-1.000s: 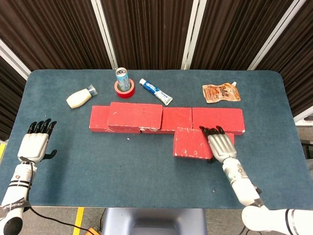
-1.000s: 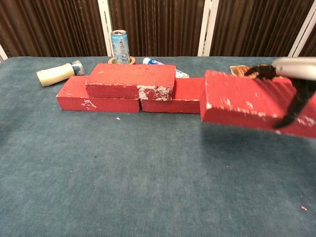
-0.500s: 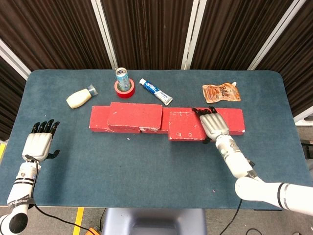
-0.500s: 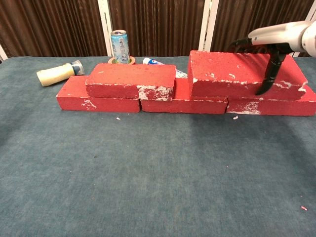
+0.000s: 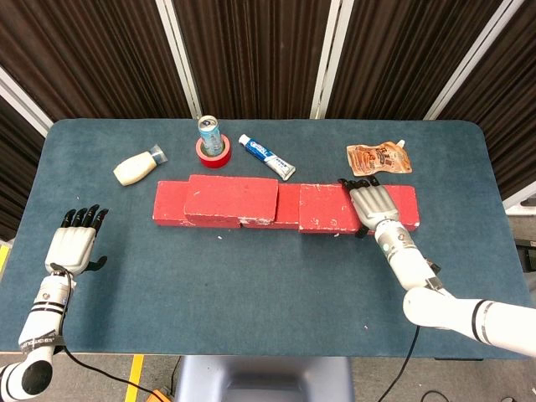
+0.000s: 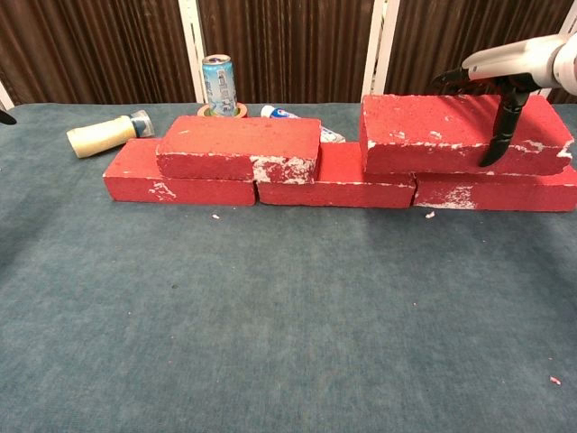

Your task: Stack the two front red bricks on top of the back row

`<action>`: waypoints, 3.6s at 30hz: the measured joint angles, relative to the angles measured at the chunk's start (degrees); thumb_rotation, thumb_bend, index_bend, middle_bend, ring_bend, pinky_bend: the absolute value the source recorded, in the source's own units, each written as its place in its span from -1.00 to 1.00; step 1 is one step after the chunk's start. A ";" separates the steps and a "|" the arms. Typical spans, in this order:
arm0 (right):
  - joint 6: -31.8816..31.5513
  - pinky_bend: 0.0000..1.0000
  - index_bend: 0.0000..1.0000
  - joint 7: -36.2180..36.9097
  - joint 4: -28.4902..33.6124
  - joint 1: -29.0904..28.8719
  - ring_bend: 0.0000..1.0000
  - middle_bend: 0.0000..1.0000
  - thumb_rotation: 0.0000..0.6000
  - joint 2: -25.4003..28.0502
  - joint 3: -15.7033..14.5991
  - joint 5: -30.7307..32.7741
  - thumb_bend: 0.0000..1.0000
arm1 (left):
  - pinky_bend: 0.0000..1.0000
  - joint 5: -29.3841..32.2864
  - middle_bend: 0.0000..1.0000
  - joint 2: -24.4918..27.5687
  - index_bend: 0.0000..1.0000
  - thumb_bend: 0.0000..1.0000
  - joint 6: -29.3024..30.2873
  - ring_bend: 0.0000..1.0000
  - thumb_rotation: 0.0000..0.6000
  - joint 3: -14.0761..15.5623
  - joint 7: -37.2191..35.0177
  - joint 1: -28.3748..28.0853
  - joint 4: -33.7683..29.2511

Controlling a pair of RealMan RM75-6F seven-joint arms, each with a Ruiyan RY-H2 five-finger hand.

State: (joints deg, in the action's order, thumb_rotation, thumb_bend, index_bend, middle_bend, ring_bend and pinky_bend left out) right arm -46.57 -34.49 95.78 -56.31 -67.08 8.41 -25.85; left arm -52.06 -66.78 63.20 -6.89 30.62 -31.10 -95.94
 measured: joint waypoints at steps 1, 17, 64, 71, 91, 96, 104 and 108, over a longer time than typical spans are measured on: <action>0.24 -1.00 -0.72 0.19 -0.77 -0.20 -0.53 -0.36 1.00 -0.46 -0.21 -0.08 -0.93 | -1.00 0.03 -1.00 -0.03 -1.00 -0.48 0.00 -1.00 1.00 -0.03 0.02 -0.08 0.02; 4.30 -1.00 -0.72 3.45 -10.08 -4.01 -0.53 -0.36 1.00 -6.07 -0.84 1.68 -0.93 | -1.00 1.29 -1.00 0.15 -1.00 -0.48 -0.61 -1.00 1.00 -0.09 0.92 -1.31 0.11; 8.00 -1.00 -0.72 5.05 -18.55 -11.22 -0.53 -0.36 1.00 -12.24 -3.92 8.33 -0.93 | -1.00 1.67 -1.00 0.16 -1.00 -0.47 -1.64 -1.00 1.00 0.40 -1.11 -2.00 2.53; 8.06 -1.00 -0.72 4.67 -19.32 -12.13 -0.53 -0.36 1.00 -12.89 -4.28 9.44 -0.92 | -1.00 1.81 -1.00 0.19 -1.00 -0.48 -1.72 -1.00 1.00 0.37 -1.34 -2.04 2.89; 8.16 -1.00 -0.71 4.28 -20.61 -13.14 -0.53 -0.36 1.00 -13.94 -4.97 10.73 -0.92 | -1.00 1.62 -1.00 0.45 -1.00 -0.48 -1.88 -1.00 1.00 0.25 -2.32 -1.95 3.22; 7.97 -1.00 -0.71 4.33 -20.64 -13.21 -0.54 -0.36 1.00 -14.00 -4.96 10.93 -0.92 | -1.00 1.60 -1.00 0.39 -1.00 -0.47 -1.92 -1.00 1.00 0.26 -2.28 -2.01 3.24; 8.16 -1.00 -0.71 4.13 -21.14 -13.50 -0.54 -0.36 1.00 -14.33 -5.08 11.48 -0.92 | -1.00 1.69 -1.00 0.47 -1.00 -0.48 -1.81 -1.00 1.00 0.24 -2.23 -2.01 3.04; 8.20 -1.00 -0.70 3.97 -21.25 -13.70 -0.57 -0.36 1.00 -14.46 -5.11 11.75 -0.92 | -1.00 1.72 -1.00 0.55 -1.00 -0.48 -1.72 -1.00 1.00 0.21 -2.26 -1.99 3.12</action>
State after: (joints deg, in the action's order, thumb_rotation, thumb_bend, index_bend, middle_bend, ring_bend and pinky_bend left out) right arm -38.37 -30.52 74.52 -70.01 -81.55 3.30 -14.10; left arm -50.34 -66.23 61.48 -6.67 28.36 -33.08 -92.81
